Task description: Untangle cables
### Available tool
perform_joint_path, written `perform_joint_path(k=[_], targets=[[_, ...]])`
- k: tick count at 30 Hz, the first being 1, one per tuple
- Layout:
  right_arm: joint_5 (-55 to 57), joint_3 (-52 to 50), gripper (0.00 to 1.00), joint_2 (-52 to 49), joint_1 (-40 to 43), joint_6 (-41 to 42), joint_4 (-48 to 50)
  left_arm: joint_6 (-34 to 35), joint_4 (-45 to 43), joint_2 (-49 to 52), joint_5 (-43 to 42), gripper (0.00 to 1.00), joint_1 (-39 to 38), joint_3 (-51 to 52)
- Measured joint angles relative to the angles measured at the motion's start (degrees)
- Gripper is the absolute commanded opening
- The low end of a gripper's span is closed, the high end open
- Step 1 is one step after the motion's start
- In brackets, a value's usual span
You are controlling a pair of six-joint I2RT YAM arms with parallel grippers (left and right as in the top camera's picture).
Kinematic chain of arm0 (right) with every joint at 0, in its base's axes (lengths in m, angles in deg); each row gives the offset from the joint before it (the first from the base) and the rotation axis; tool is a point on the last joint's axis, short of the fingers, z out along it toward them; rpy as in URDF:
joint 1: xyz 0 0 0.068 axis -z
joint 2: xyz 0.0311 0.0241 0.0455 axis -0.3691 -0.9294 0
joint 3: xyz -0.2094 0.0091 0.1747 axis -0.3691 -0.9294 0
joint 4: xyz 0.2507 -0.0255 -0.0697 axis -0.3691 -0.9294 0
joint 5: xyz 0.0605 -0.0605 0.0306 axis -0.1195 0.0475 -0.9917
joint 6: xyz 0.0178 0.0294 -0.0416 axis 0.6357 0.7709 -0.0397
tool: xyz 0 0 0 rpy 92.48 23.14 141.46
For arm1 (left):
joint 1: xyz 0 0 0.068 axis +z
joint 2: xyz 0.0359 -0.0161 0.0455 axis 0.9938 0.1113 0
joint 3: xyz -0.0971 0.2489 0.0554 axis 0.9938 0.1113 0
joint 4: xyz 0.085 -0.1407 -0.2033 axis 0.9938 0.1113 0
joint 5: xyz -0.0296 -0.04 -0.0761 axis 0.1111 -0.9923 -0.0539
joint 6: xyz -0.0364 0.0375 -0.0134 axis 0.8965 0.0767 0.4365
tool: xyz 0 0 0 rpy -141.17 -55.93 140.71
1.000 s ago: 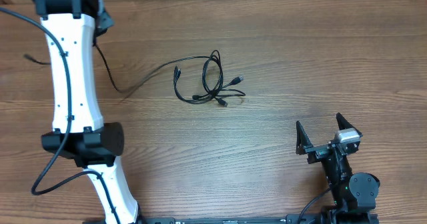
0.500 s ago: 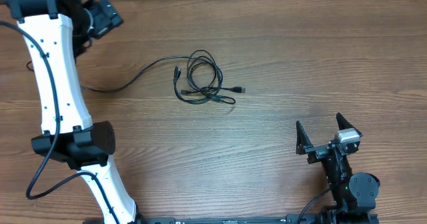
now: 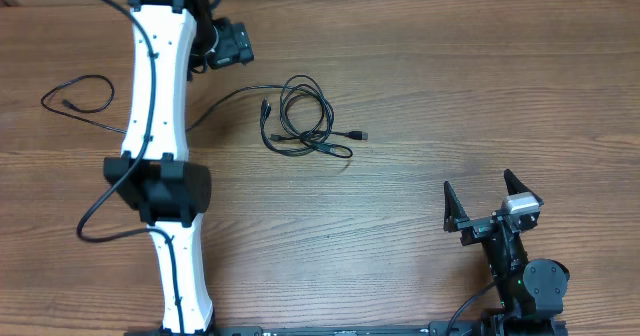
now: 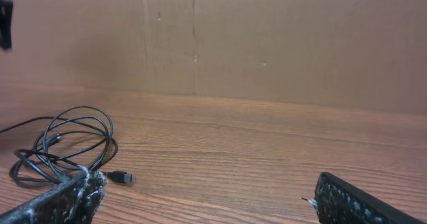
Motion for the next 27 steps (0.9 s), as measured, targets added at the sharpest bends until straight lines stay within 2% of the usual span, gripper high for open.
perform_joint_path(k=[1, 2, 3, 8, 12, 16, 20, 25, 27], targets=[[0.0, 0.0, 1.00, 0.0, 0.0, 0.0, 0.0, -0.4, 0.0, 1.2, -0.4, 0.88, 0.0, 0.1], [0.0, 0.0, 1.00, 0.0, 0.0, 0.0, 0.0, -0.9, 0.0, 2.3, -1.1, 0.97, 0.0, 0.3], [0.0, 0.0, 1.00, 0.0, 0.0, 0.0, 0.0, -1.2, 0.0, 3.2, -1.8, 1.00, 0.0, 0.3], [0.0, 0.0, 1.00, 0.0, 0.0, 0.0, 0.0, -0.4, -1.1, 7.5, -6.0, 1.00, 0.0, 0.5], [0.0, 0.0, 1.00, 0.0, 0.0, 0.0, 0.0, -2.1, -7.4, 9.6, -7.1, 1.00, 0.0, 0.6], [0.0, 0.0, 1.00, 0.0, 0.0, 0.0, 0.0, -12.4, -13.0, 9.9, -4.3, 1.00, 0.0, 0.6], [0.0, 0.0, 1.00, 0.0, 0.0, 0.0, 0.0, -23.2, -13.4, 10.0, -2.7, 0.96, 0.0, 0.6], [0.0, 0.0, 1.00, 0.0, 0.0, 0.0, 0.0, -31.9, -13.0, 11.1, -5.0, 0.88, 0.0, 0.6], [0.0, 0.0, 1.00, 0.0, 0.0, 0.0, 0.0, -34.9, -12.9, 12.3, -6.5, 0.88, 0.0, 0.6]])
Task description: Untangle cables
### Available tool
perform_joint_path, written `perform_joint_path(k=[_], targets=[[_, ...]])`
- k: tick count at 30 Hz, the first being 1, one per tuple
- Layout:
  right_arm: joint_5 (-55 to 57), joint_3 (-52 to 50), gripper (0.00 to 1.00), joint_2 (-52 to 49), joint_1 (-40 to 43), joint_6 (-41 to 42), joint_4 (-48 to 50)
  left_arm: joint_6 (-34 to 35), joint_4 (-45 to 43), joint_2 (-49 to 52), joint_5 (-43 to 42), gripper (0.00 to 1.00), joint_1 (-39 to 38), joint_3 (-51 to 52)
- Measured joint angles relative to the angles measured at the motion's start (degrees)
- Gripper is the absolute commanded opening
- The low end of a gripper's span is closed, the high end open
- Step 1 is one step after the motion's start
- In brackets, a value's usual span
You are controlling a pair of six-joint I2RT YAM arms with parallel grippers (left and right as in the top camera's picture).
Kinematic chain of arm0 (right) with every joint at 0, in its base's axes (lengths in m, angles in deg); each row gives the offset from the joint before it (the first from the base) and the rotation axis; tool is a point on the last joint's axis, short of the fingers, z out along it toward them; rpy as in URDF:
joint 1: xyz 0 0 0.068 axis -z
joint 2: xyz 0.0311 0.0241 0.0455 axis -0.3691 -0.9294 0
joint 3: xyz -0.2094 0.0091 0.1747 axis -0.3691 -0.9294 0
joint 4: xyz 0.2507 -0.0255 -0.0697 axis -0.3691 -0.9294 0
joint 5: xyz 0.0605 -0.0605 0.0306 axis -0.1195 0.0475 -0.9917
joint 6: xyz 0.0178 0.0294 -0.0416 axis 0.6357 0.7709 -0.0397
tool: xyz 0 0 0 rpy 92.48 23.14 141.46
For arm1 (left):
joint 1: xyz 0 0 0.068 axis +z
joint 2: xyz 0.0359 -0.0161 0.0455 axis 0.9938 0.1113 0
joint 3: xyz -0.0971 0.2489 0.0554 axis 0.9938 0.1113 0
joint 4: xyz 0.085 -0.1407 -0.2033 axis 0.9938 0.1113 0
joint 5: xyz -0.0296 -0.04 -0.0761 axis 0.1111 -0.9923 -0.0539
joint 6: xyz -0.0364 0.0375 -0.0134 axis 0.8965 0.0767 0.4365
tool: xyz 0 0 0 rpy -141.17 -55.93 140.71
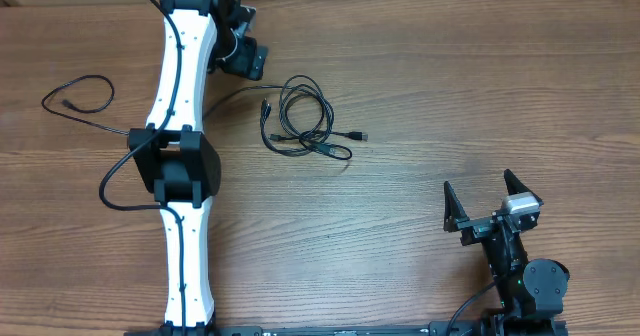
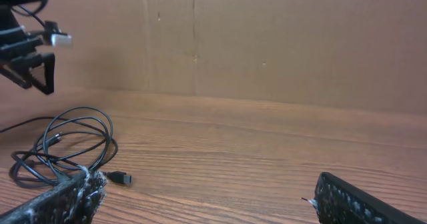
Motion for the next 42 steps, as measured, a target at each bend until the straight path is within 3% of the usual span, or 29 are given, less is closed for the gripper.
perform_joint_path(k=[8, 13, 18, 19, 20, 21, 22, 23, 30, 35, 37, 39, 42], targets=[[0.0, 0.0, 1.00, 0.0, 0.0, 0.0, 0.0, -5.1, -1.2, 4.7, -1.9, 0.92, 0.0, 0.0], [0.0, 0.0, 1.00, 0.0, 0.0, 0.0, 0.0, -5.9, -2.0, 6.7, -2.0, 0.78, 0.0, 0.0], [0.0, 0.0, 1.00, 0.0, 0.0, 0.0, 0.0, -6.7, -2.4, 8.3, -2.1, 0.73, 0.0, 0.0], [0.0, 0.0, 1.00, 0.0, 0.0, 0.0, 0.0, -6.7, -2.4, 8.6, -2.1, 0.68, 0.0, 0.0], [0.0, 0.0, 1.00, 0.0, 0.0, 0.0, 0.0, -6.6, -2.5, 8.8, -2.1, 0.55, 0.0, 0.0], [0.0, 0.0, 1.00, 0.0, 0.0, 0.0, 0.0, -6.8, -2.5, 8.9, -2.1, 0.39, 0.0, 0.0], [0.0, 0.0, 1.00, 0.0, 0.0, 0.0, 0.0, -6.9, -2.6, 9.0, -2.1, 0.15, 0.0, 0.0], [0.0, 0.0, 1.00, 0.0, 0.0, 0.0, 0.0, -6.8, -2.6, 9.0, -2.1, 0.04, 0.0, 0.0], [0.0, 0.0, 1.00, 0.0, 0.0, 0.0, 0.0, -3.7, -2.3, 9.0, -2.3, 0.04, 0.0, -0.1], [0.0, 0.0, 1.00, 0.0, 0.0, 0.0, 0.0, 1.5, 3.3, 9.3, -3.7, 0.04, 0.0, -5.5], [0.0, 0.0, 1.00, 0.0, 0.0, 0.0, 0.0, 4.5, 6.4, 9.4, -7.0, 0.04, 0.0, -13.1], [0.0, 0.0, 1.00, 0.0, 0.0, 0.0, 0.0, 9.0, 10.1, 9.7, -15.3, 0.04, 0.0, -24.4], [0.0, 0.0, 1.00, 0.0, 0.0, 0.0, 0.0, 12.3, 9.3, 7.2, -26.7, 0.04, 0.0, -28.0]])
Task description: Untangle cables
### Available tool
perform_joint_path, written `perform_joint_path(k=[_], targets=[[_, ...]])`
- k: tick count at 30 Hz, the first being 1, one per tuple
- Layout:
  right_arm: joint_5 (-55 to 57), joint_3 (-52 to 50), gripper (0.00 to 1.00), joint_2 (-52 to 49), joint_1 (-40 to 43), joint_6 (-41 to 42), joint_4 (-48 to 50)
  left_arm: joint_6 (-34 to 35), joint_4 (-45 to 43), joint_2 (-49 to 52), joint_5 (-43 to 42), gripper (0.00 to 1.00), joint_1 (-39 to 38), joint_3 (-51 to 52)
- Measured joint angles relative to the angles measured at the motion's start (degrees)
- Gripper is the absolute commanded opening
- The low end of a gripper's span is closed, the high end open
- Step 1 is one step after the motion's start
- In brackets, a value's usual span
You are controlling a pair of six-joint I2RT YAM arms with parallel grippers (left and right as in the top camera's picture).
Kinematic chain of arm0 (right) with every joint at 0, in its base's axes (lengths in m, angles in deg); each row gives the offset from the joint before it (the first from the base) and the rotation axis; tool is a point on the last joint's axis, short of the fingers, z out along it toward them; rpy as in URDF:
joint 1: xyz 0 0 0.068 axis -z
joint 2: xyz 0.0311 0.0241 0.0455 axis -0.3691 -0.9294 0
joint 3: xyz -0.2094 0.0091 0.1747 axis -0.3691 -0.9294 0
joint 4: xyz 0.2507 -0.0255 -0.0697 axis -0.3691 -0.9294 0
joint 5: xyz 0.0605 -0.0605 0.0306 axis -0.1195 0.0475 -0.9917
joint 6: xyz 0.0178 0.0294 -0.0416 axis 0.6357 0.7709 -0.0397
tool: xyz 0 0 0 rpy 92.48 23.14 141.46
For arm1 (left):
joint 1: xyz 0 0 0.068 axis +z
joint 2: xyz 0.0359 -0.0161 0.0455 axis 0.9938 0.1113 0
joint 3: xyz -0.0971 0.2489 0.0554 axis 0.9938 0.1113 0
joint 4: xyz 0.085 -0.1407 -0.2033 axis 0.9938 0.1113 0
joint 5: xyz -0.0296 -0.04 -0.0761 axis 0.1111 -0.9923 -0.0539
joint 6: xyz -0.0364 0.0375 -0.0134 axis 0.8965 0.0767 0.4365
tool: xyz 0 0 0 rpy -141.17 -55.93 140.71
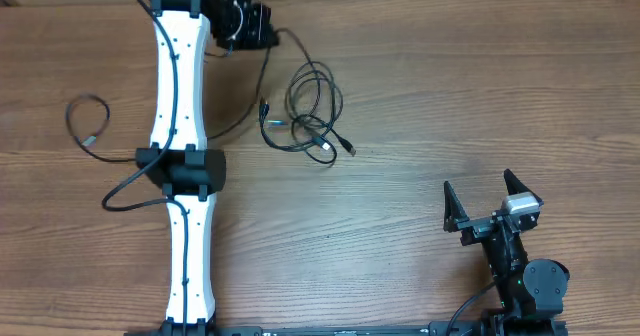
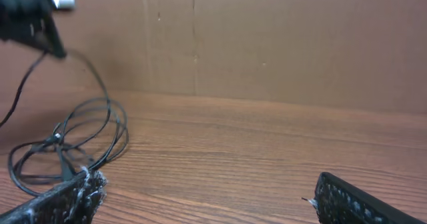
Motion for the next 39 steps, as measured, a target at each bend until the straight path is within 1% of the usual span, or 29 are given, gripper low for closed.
perform_joint_path(k=[1, 2, 5, 10, 16, 20, 23, 30, 34, 39], targets=[[0.0, 0.0, 1.00, 0.0, 0.0, 0.0, 0.0, 1.1, -0.5, -1.8, -6.1, 0.04, 0.0, -0.4], [0.0, 0.0, 1.00, 0.0, 0.0, 0.0, 0.0, 1.9, -0.9, -3.3, -9.9, 0.04, 0.0, -0.5], [0.0, 0.0, 1.00, 0.0, 0.0, 0.0, 0.0, 3.8, -1.4, -6.5, -15.1, 0.04, 0.0, -0.5], [0.0, 0.0, 1.00, 0.0, 0.0, 0.0, 0.0, 5.5, -1.4, -14.2, -18.7, 0.04, 0.0, -0.5], [0.0, 0.0, 1.00, 0.0, 0.0, 0.0, 0.0, 6.4, -2.3, -25.4, -18.6, 0.04, 0.0, -0.9], [0.0, 0.0, 1.00, 0.0, 0.0, 0.0, 0.0, 6.4, -2.8, -31.7, -15.6, 0.04, 0.0, -1.4], [0.0, 0.0, 1.00, 0.0, 0.0, 0.0, 0.0, 6.4, -3.2, -34.5, -12.7, 0.04, 0.0, -1.6], [0.0, 0.0, 1.00, 0.0, 0.0, 0.0, 0.0, 6.4, -3.4, -36.5, -2.8, 0.04, 0.0, -1.6], [0.0, 0.0, 1.00, 0.0, 0.0, 0.0, 0.0, 6.4, -4.8, -36.5, 4.4, 0.04, 0.0, -1.6], [0.0, 0.0, 1.00, 0.0, 0.0, 0.0, 0.0, 7.4, -4.0, -36.5, 17.7, 0.04, 0.1, -1.6]])
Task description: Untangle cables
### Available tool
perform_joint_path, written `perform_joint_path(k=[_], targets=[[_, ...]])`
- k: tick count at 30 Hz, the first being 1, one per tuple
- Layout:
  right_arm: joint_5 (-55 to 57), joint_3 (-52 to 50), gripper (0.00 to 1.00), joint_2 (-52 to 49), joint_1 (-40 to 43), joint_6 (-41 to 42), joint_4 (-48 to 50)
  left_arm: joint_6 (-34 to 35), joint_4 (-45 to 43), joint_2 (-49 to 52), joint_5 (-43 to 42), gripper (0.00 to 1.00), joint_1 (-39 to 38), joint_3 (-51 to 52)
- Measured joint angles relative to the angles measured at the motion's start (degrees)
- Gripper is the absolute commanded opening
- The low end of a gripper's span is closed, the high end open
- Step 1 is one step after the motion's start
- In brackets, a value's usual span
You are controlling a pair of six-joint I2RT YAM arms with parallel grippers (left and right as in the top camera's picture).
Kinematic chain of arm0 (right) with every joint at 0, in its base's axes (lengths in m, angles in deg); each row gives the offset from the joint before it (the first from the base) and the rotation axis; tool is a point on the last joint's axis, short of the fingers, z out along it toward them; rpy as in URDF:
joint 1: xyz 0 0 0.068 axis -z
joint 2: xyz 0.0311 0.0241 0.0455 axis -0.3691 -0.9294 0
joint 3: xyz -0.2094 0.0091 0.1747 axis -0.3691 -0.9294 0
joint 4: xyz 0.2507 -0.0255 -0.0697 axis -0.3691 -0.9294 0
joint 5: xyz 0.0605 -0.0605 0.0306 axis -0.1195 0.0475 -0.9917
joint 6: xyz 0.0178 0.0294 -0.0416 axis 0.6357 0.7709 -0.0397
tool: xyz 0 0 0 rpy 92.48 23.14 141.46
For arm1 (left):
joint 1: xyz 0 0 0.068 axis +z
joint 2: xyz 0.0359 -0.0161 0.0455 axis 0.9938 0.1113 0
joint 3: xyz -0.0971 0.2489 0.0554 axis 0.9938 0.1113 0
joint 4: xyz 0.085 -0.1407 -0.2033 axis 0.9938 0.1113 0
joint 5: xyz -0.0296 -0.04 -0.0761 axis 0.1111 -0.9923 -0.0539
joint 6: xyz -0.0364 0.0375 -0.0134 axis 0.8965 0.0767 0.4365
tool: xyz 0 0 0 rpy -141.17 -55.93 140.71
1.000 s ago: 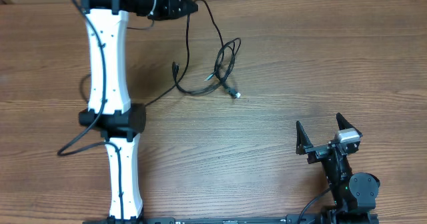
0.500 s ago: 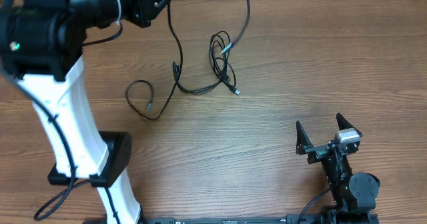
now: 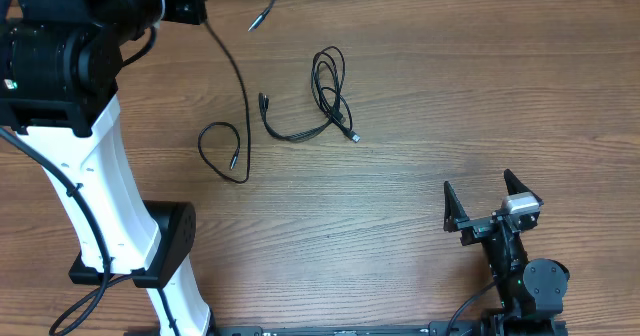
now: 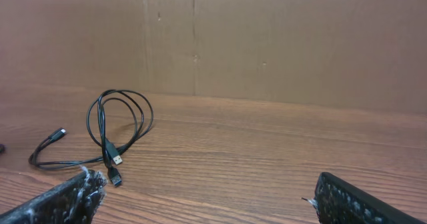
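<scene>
My left gripper is raised high at the far left, shut on a long black cable. That cable hangs down to a small loop on the table, and its free plug sticks up by the far edge. A second, shorter black cable lies apart from it, coiled, with both USB plugs free; the right wrist view shows this short cable too. My right gripper stands open at the near right, with nothing between its fingers.
The wooden table carries only the two cables. My left arm's white link reaches over the table's left side. A cardboard wall closes off the far edge.
The left gripper has gone higher and further left with the long cable. That cable is now free of the coil, and its loop has shifted from the far left toward the middle. The right arm is unchanged.
At first both cables lay tangled mid-table, the long one trailing to a loop at far left, with the left gripper near its strand. Then the gripper held that strand up, dragging the tangle. Now the two cables are separate.
</scene>
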Motion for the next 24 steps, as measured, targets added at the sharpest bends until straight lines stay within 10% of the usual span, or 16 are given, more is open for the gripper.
perform_joint_path(k=[9, 21, 24], targets=[[0.0, 0.0, 1.00, 0.0, 0.0, 0.0, 0.0, 12.4, 3.5, 1.8, 20.9, 0.04, 6.1, 1.5], [0.0, 0.0, 1.00, 0.0, 0.0, 0.0, 0.0, 24.1, -4.5, 12.7, 24.0, 0.05, 17.0, 2.6], [0.0, 0.0, 1.00, 0.0, 0.0, 0.0, 0.0, 24.8, -5.4, 15.3, 24.4, 0.31, 20.3, 2.6]])
